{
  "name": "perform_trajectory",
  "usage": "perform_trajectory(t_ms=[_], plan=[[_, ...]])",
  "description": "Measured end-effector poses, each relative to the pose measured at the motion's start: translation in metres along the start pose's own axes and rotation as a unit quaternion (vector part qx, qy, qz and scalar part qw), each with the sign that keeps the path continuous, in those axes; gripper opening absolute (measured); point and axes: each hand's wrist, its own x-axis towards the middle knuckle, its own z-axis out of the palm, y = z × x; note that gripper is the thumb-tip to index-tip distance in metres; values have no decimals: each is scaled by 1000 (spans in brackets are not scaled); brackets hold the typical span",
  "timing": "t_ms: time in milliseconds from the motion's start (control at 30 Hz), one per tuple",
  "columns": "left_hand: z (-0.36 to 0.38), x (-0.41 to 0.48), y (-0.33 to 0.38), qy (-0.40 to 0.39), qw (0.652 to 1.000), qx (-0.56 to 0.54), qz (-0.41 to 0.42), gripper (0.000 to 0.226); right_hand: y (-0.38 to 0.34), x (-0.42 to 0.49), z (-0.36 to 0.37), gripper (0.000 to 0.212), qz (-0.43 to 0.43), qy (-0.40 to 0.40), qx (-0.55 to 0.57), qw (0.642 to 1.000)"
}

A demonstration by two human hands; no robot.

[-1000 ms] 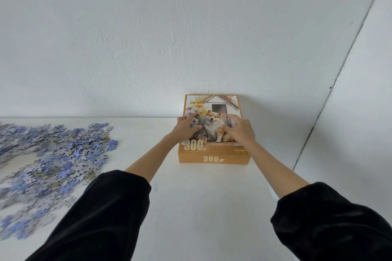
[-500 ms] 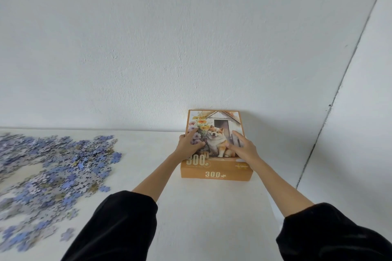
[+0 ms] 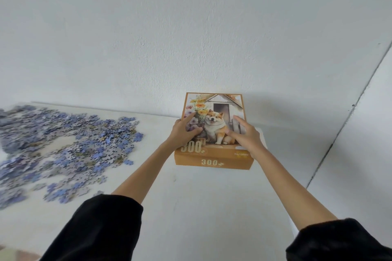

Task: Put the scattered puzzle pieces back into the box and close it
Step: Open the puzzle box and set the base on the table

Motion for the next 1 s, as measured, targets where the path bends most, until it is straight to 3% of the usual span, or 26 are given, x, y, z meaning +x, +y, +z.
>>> perform_trajectory(t_ms=[467,1000], plan=[[-71,-101,-66,-52,998,1,30,67,-42,-123,84,65,53,32,25,998],[-75,-170,-95,-40,998,-34,24,63,-51,-190,113,64,88,34,19,995]])
